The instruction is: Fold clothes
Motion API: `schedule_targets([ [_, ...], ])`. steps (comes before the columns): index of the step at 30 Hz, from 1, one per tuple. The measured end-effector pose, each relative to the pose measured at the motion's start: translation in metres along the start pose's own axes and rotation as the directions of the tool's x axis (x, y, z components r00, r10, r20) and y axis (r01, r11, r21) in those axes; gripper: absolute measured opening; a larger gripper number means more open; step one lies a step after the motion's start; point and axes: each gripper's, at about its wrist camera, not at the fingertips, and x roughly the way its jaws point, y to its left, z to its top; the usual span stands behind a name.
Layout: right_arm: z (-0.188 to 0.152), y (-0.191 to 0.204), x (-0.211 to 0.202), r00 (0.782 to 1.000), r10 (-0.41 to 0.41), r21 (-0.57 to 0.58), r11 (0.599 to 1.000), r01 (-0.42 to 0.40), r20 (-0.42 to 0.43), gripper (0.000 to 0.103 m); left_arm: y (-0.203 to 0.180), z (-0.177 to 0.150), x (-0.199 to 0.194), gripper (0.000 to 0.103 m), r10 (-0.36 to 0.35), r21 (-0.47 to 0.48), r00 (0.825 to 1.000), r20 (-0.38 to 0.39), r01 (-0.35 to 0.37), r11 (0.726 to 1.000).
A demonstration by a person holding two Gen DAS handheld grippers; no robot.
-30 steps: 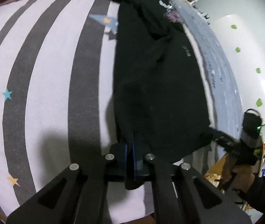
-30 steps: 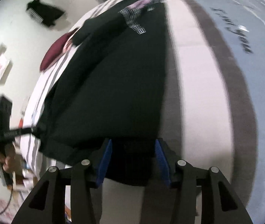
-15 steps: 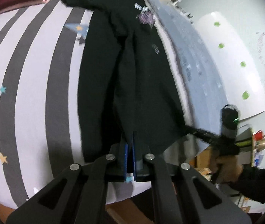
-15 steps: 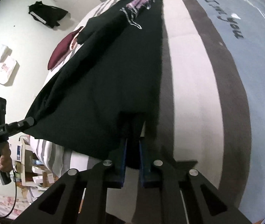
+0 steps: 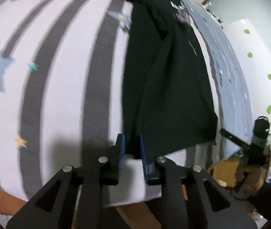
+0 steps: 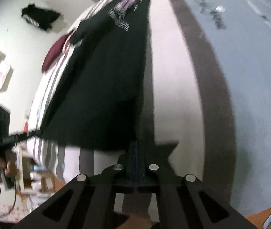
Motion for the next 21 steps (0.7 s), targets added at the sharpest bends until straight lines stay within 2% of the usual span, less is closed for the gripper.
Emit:
schedule_targets([
  [4,0.038,0.012,0.002,0.996,-0.05,-0.008,0.999,0.05,0.071,0.005,-0.003,0.036,-0.002,0.031,0.017,0.002,0.995,0.1,-0.018,1.0],
  [7,0.07,0.022,0.008,0.99,-0.075,-0.006,0.997,0.077,0.12,0.021,-0.011,0.074,0.017,0.031,0.001,0.031,0.99,0.142,-0.005,1.0],
  [10,0.102,0.033,0.013,0.981,-0.101,-0.01,0.994,0.104,0.164,0.023,-0.022,0.125,0.038,0.031,-0.033,0.073,0.983,0.183,0.02,0.997],
  [12,0.121,0.037,0.015,0.975,-0.126,-0.001,0.992,0.128,0.183,0.026,-0.029,0.157,0.051,0.031,-0.059,0.081,0.979,0.195,0.044,0.996],
  [15,0.146,0.039,0.024,0.972,-0.119,0.007,0.993,0.12,0.202,0.03,-0.048,0.205,0.074,0.033,-0.082,0.096,0.977,0.199,0.063,0.993],
  [21,0.183,0.031,0.059,0.981,-0.084,-0.025,0.996,0.09,0.176,0.032,-0.079,0.276,0.136,0.035,-0.032,0.108,0.985,0.167,0.014,0.994],
])
